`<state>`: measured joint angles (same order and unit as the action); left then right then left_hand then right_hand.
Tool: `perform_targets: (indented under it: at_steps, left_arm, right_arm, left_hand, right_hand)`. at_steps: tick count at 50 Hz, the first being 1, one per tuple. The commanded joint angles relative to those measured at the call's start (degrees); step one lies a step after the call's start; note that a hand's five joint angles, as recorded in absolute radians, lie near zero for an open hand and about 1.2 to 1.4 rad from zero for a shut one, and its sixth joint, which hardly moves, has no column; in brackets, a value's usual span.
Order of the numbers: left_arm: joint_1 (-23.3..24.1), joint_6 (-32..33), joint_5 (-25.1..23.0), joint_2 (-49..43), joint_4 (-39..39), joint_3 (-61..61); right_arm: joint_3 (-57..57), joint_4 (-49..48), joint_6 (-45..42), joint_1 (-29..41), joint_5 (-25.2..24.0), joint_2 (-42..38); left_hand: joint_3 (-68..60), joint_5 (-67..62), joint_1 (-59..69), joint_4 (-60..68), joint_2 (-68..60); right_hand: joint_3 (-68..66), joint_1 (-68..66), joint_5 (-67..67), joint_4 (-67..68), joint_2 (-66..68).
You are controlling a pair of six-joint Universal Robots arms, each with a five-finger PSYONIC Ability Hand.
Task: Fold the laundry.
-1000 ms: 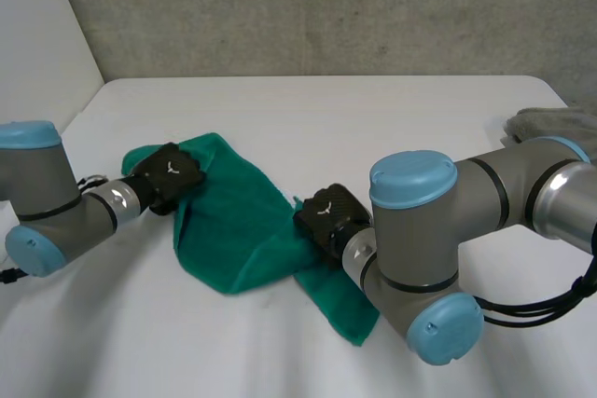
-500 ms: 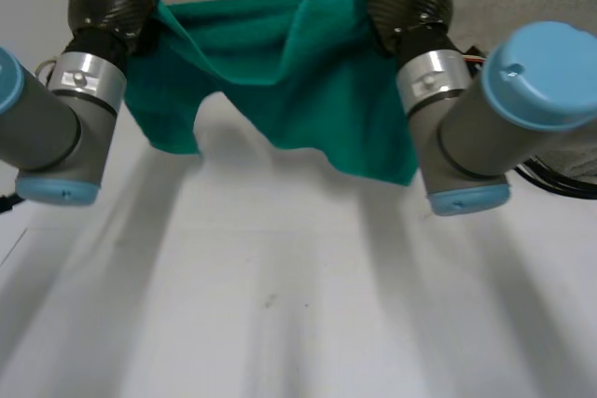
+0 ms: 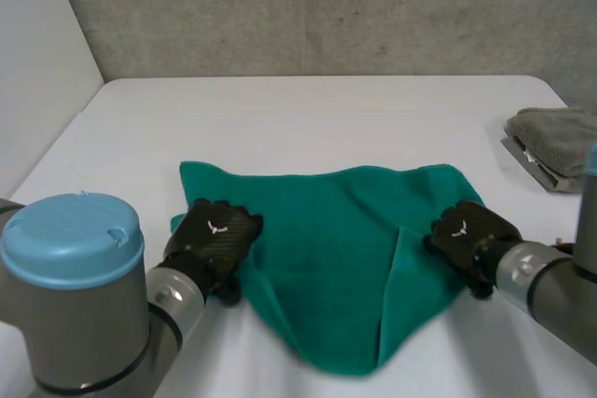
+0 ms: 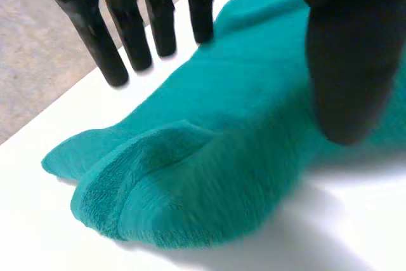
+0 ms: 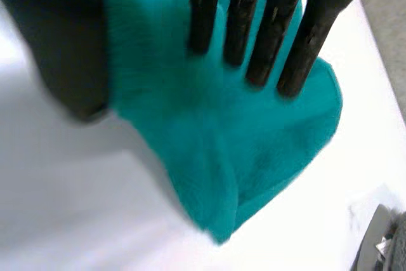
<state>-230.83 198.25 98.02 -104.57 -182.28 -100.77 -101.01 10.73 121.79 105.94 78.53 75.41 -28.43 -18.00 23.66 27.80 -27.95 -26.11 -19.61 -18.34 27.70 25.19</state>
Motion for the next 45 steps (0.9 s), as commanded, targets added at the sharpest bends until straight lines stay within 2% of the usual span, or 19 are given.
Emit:
perform_targets:
  at_steps: [1, 4, 7, 8, 10, 11, 14, 17, 27, 31, 37, 45]
  left_arm:
    - [-1.0, 0.6, -1.0, 3.1, 1.6, 2.2]
    - [-3.4, 0.7, -3.1, 3.4, 1.6, 3.8]
    - [-8.2, 1.3, -8.4, 3.6, 1.7, 5.4]
    - [-11.0, 1.7, -12.2, 3.5, 1.6, 6.1]
    - [-13.6, 2.3, -16.5, 3.2, 1.6, 6.7]
    - [-15.8, 3.4, -20.8, 2.9, 1.7, 7.2]
    - [-17.5, 5.4, -26.5, 1.7, 1.8, 7.5]
    - [-19.1, 10.9, -32.2, -1.9, 2.4, 7.5]
    - [-19.5, 27.7, -32.4, -9.3, 4.3, 7.1]
    - [-19.1, 31.3, -32.3, -11.3, 4.0, 8.1]
    - [-19.0, 32.4, -32.0, -13.9, 4.1, 10.6]
    - [-18.8, 32.5, -28.1, -16.5, 4.6, 12.8]
  right_arm:
    - [2.0, 0.1, 0.9, -1.8, -2.3, 3.2]
    - [4.4, 0.5, 4.2, -1.9, -4.1, 3.5]
    - [7.7, 1.8, 8.8, -1.8, -6.4, 3.5]
    - [8.5, 2.6, 9.5, -1.7, -6.8, 3.5]
    - [11.6, 6.6, 10.9, -1.7, -8.2, 3.4]
    - [12.6, 8.1, 11.0, -1.7, -8.3, 3.3]
    - [15.8, 13.0, 11.0, -1.8, -9.1, 1.3]
    - [17.8, 14.1, 10.8, -1.1, -9.4, -3.6]
    - [17.2, 7.1, 10.4, 0.6, -9.7, -10.7]
    - [15.7, 3.8, 10.1, 0.7, -9.8, -11.8]
    - [13.2, 0.8, 9.2, 0.8, -9.7, -13.2]
    - [11.8, -1.9, 8.3, 0.7, -9.5, -14.8]
  left_hand:
    - [17.0, 16.6, -12.3, -16.4, 16.6]
    - [16.9, 16.4, -12.1, -16.2, 16.4]
    - [15.4, 14.9, -10.6, -14.7, 14.9]
    - [15.0, 14.6, -10.3, -14.4, 14.5]
    - [12.9, 12.4, -8.1, -12.2, 12.4]
    - [9.5, 9.1, -4.7, -8.9, 9.0]
    - [7.6, 7.2, -2.9, -7.0, 7.1]
    - [4.6, 4.2, 0.2, -4.0, 4.1]
    - [5.4, 5.0, -0.7, -4.8, 4.9]
    - [5.4, 5.0, -0.7, -4.8, 4.9]
    - [3.8, 3.3, 1.0, -3.1, 3.3]
    - [-7.2, -7.6, 11.9, 7.8, -7.7]
  right_hand:
    - [16.1, 9.6, 18.3, -17.7, -15.2]
    - [16.1, 9.6, 18.3, -17.7, -15.2]
    - [16.1, 9.6, 18.3, -17.7, -15.2]
    - [16.1, 9.6, 18.3, -17.7, -15.2]
    - [16.1, 9.6, 18.3, -17.7, -15.2]
    - [16.1, 9.6, 18.3, -17.7, -15.2]
    - [16.1, 9.6, 18.3, -17.7, -15.2]
    - [15.9, 9.4, 18.1, -17.5, -14.9]
    - [10.8, 4.3, 13.0, -12.4, -9.9]
    - [10.8, 4.3, 13.0, -12.4, -9.9]
    - [9.8, 3.3, 12.0, -11.4, -8.9]
    - [2.6, -3.9, 4.8, -4.2, -1.7]
